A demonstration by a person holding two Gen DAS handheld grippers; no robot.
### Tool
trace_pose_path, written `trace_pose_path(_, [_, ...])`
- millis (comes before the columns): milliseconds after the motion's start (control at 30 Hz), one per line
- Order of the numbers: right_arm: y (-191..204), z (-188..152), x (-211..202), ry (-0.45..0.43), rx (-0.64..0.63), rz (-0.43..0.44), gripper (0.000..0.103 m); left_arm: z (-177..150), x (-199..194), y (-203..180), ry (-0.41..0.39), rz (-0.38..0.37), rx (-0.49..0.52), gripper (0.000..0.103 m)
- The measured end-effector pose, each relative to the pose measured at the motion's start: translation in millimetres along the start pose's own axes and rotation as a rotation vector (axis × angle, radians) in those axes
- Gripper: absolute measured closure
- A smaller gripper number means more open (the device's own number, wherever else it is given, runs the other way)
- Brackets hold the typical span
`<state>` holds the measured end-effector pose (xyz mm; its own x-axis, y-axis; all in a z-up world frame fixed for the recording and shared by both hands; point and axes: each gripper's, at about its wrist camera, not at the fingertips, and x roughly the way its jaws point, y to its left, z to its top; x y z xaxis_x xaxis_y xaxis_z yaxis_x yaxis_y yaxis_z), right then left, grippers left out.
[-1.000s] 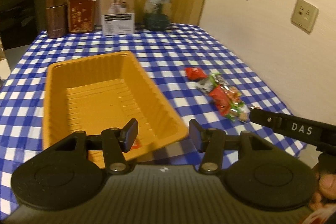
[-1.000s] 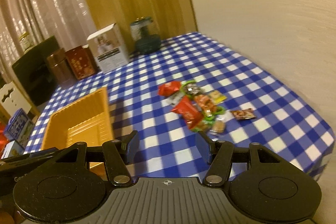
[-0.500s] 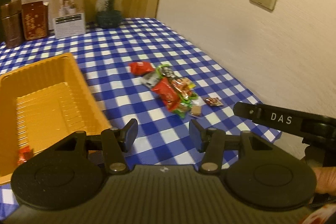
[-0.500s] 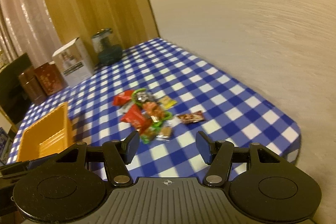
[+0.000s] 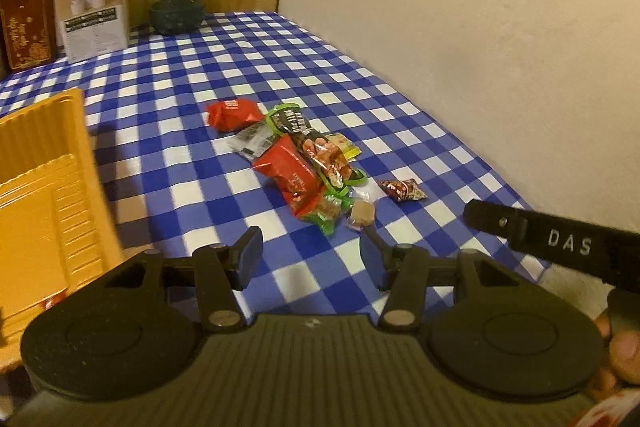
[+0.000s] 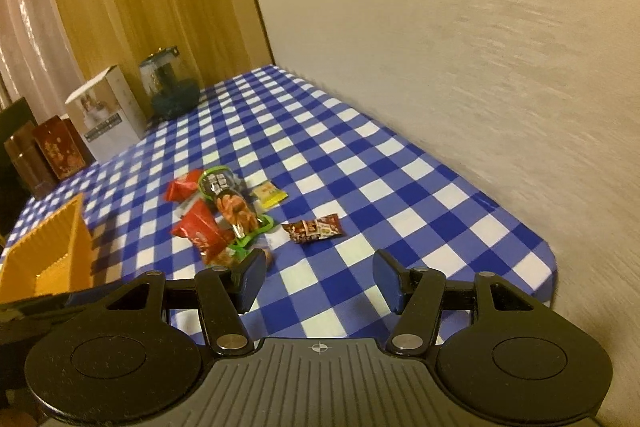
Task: Organize snacks
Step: 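Move both open tools back to the snack pile, then grasp a green-wrapped candy with the left tool while the right tool grasps a clear packet with brown cake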
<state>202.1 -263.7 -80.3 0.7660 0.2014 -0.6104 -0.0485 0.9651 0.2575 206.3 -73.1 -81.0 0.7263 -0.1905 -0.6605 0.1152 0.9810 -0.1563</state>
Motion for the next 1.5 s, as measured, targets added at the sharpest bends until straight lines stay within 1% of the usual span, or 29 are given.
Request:
trace_pose_path(133, [-2, 1, 14, 0.014, 0.001, -0.002, 0.044, 6, 26, -1, 0.02, -0.012, 0.021, 0.061])
trace_pose_path(267, [-6, 0, 24, 0.029, 0.015, -0.004, 0.044, 12, 50, 0, 0.037, -0.027, 0.04, 0.065])
trace_pose_path(400, [-9, -1, 32, 0.044, 0.024, -0.006, 0.044, 16, 67, -1, 0.049, -0.045, 0.069, 0.067])
trace_pose_path(500, [-10, -1, 37, 0.052, 0.033, -0.008, 0.044, 18, 75, -2, 0.058, -0.053, 0.1, 0.072])
trace_pose_path(600, [-11, -1, 40, 0.057, 0.037, -0.006, 0.044, 17, 82, -5, 0.062, -0.058, 0.124, 0.073])
trace_pose_path(700, [-10, -2, 44, 0.064, 0.038, -0.001, 0.044, 16, 84, -9, 0.056, -0.058, 0.156, 0.074])
trace_pose_path(733, [-9, -2, 45, 0.065, 0.036, -0.002, 0.044, 16, 84, -9, 0.061, -0.054, 0.166, 0.082])
trace_pose_path(767, [-10, -2, 45, 0.067, 0.037, -0.001, 0.044, 16, 84, -10, 0.068, -0.045, 0.173, 0.084])
trace_pose_path(867, [-6, -2, 46, 0.066, 0.028, 0.005, 0.044, 12, 78, -6, 0.059, -0.016, 0.168, 0.085])
trace_pose_path(1033, [1, -2, 51, 0.069, 0.002, 0.032, 0.044, -2, 61, 10, 0.05, 0.062, 0.107, 0.085])
trace_pose_path(1100, [7, 0, 54, 0.069, -0.02, 0.051, 0.044, -6, 56, 13, 0.043, 0.076, 0.093, 0.085])
trace_pose_path(1200, [19, 1, 63, 0.075, -0.048, 0.082, 0.044, -10, 52, 16, 0.035, 0.074, 0.067, 0.085])
trace_pose_path(1233, [22, 1, 66, 0.078, -0.057, 0.086, 0.047, -11, 52, 18, 0.033, 0.068, 0.058, 0.084])
trace_pose_path(1267, [25, 1, 69, 0.083, -0.067, 0.092, 0.053, -12, 52, 20, 0.036, 0.062, 0.052, 0.083])
trace_pose_path(1300, [27, 1, 74, 0.094, -0.076, 0.1, 0.062, -12, 52, 22, 0.04, 0.055, 0.041, 0.083])
trace_pose_path(1333, [29, 0, 77, 0.105, -0.081, 0.106, 0.065, -13, 52, 24, 0.041, 0.052, 0.034, 0.082])
trace_pose_path(1500, [37, -1, 92, 0.136, -0.105, 0.118, 0.067, -19, 50, 25, 0.019, 0.051, 0.055, 0.082])
